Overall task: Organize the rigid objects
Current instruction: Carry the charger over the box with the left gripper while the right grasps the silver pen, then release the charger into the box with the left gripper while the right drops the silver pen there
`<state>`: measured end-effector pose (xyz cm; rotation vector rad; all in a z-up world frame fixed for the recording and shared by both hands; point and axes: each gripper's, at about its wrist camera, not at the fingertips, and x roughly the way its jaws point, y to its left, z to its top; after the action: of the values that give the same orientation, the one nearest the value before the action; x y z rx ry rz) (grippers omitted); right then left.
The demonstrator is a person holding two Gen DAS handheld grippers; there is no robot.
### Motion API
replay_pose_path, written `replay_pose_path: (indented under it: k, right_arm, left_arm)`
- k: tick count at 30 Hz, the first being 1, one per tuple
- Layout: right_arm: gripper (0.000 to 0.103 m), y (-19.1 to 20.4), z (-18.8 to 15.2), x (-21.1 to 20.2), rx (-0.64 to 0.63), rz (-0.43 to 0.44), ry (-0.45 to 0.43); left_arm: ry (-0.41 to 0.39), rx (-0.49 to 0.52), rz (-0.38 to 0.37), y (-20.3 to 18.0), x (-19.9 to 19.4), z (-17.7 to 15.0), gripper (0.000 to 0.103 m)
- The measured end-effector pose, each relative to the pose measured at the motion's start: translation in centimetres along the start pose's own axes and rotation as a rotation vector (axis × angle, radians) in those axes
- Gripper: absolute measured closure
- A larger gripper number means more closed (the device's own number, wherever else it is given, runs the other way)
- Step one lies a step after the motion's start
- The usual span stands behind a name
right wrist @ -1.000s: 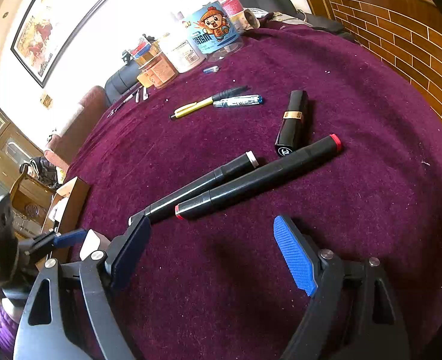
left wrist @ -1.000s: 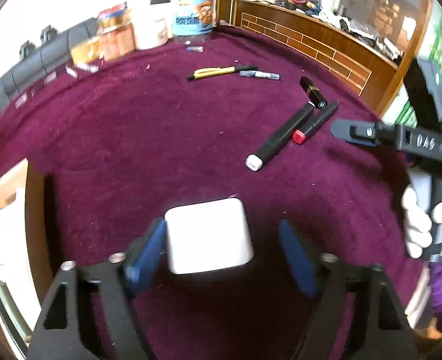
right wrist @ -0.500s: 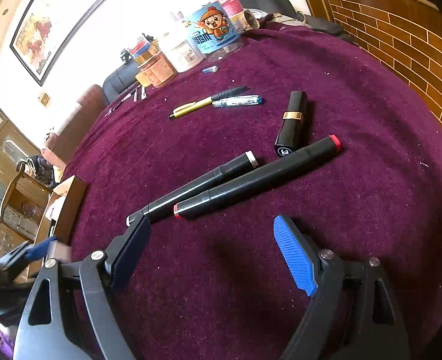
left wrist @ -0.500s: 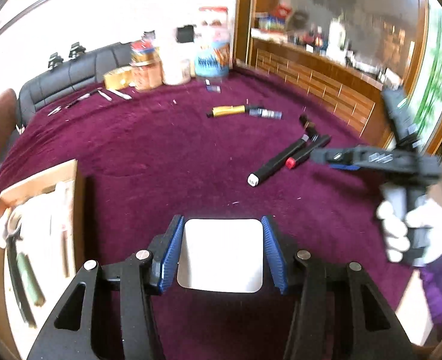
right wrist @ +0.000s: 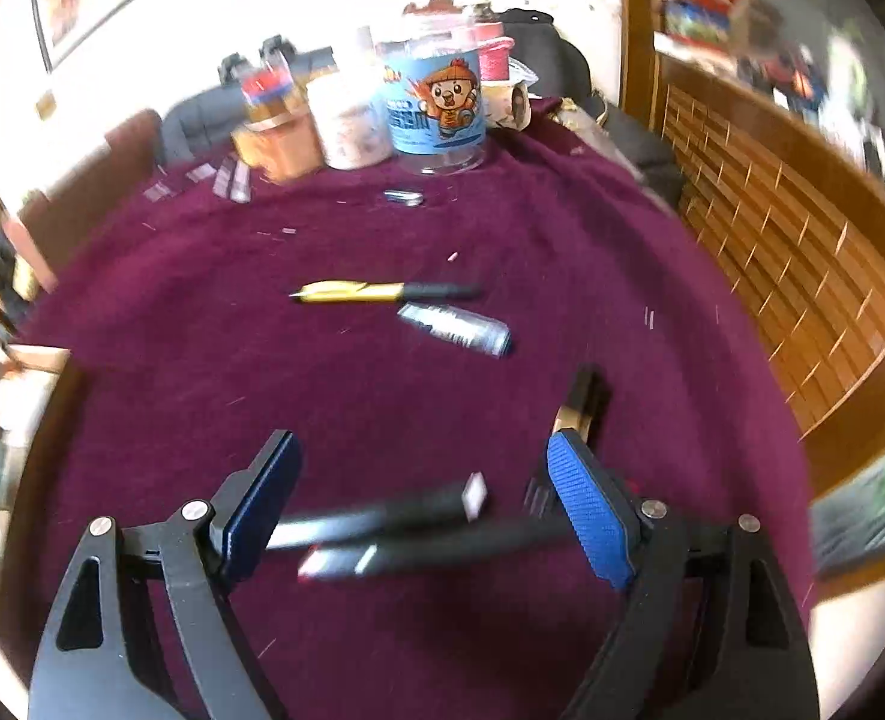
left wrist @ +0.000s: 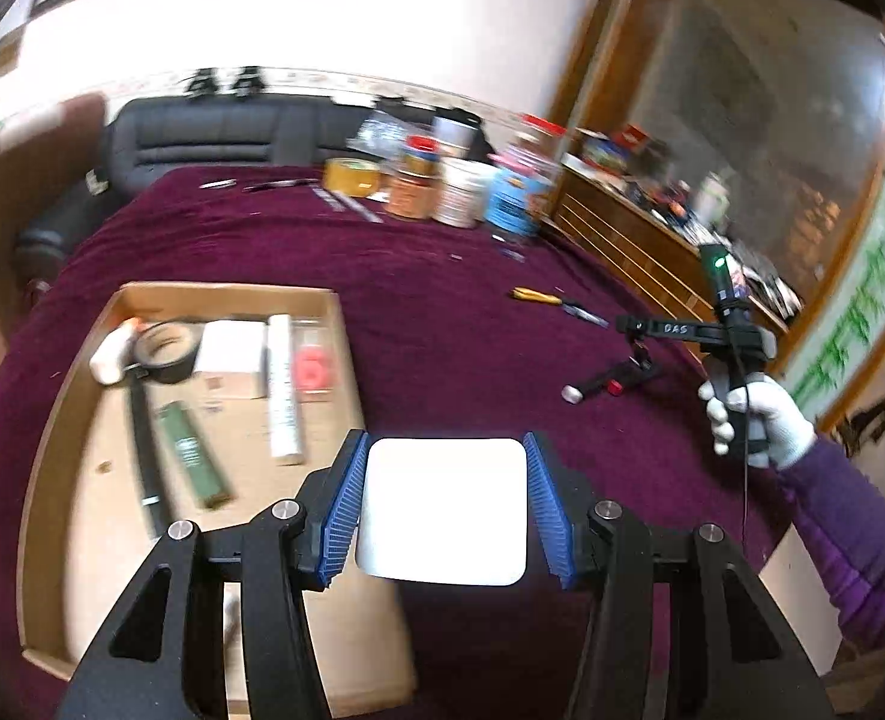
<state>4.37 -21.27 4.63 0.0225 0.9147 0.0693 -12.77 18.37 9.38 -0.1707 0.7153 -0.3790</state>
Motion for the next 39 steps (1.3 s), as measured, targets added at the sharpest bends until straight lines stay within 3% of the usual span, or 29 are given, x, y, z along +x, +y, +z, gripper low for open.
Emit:
replay_pose_path:
  k: [5, 8, 12, 18, 25, 33, 39]
  right_arm:
    - [0.021, -0.7, 2.8, 5.1, -0.035, -0.006, 0.057]
    - [0.040, -0.9, 3.0, 7.1, -0.052, -0.002, 0.080]
    - [0.089, -1.0, 2.7, 6.6, -0.054, -0.004, 0.079]
    - [0.091, -1.4, 1.7, 5.0, 0.013, 0.051, 0.061]
    - [0.091, 0.9, 0.5, 0.8, 0.126, 0.300, 0.039]
    - [0.090, 12.5, -1.9, -3.4, 0.006, 0.527, 0.078]
    - [0.090, 22.3, -3.5, -4.2, -0.099, 0.641, 0.141]
  left_arm:
    - [-0.008, -0.076, 0.076, 3.8, -0.8, 0.1, 0.057]
    - [-0.005, -0.120, 0.108, 5.7, -0.6, 0.1, 0.057]
    - [0.007, -0.168, 0.132, 7.6, 0.0, -0.1, 0.057]
    - [0.006, -0.205, 0.147, 8.9, 0.3, 0.1, 0.057]
    - [0.034, -0.237, 0.248, 11.5, -0.7, -0.5, 0.057]
    - [0.204, -0.300, 0.377, 16.4, 3.3, -1.2, 0.057]
    - [0.201, -0.300, 0.396, 16.4, 4.7, -0.5, 0.057]
